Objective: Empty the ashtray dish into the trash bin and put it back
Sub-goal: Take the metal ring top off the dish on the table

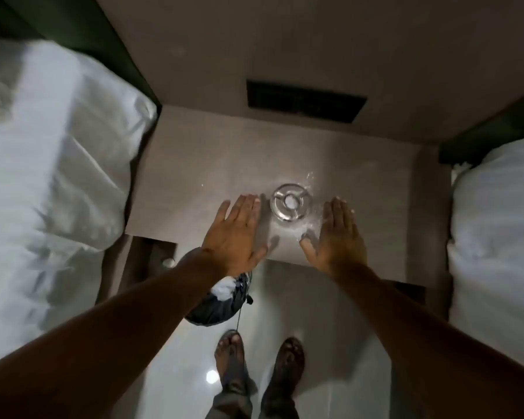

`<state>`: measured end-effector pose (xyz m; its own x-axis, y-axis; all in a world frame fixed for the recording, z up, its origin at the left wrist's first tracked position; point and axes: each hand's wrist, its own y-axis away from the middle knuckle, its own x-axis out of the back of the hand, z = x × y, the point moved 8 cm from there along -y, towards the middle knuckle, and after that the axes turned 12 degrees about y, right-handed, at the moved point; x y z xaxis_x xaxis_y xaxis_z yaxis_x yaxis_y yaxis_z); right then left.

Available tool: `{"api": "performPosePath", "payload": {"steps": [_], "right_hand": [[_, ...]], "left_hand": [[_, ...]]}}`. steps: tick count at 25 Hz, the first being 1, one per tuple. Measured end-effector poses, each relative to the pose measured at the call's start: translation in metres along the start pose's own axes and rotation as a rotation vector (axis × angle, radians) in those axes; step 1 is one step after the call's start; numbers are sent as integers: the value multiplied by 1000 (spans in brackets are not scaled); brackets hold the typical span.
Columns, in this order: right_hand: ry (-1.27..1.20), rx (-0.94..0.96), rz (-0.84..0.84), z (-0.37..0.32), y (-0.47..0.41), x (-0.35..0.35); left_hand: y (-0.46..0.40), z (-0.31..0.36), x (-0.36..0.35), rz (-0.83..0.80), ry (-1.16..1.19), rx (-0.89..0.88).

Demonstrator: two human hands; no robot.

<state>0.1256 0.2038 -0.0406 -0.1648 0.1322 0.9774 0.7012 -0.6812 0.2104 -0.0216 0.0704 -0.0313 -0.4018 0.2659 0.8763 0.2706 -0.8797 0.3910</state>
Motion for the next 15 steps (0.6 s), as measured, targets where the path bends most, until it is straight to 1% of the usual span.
{"api": "performPosePath", "payload": {"steps": [5, 8, 10, 11, 12, 14, 15], "right_hand": [[-13, -26, -48, 9, -34, -66], [-51, -6, -44, 7, -45, -76], [-38, 1, -22, 2, -40, -76], [-30, 16, -53, 10, -38, -107], [-24, 24, -59, 14, -36, -121], [7, 41, -39, 12, -29, -124], [12, 54, 0, 12, -32, -118]], "left_hand": [[-52, 2, -26, 107, 42, -107], [-74, 12, -25, 113, 95, -202], [-75, 15, -23, 112, 128, -209], [-86, 22, -52, 87, 155, -221], [-93, 24, -65, 78, 171, -211], [-94, 22, -63, 96, 192, -184], [-97, 21, -54, 128, 215, -182]]}}
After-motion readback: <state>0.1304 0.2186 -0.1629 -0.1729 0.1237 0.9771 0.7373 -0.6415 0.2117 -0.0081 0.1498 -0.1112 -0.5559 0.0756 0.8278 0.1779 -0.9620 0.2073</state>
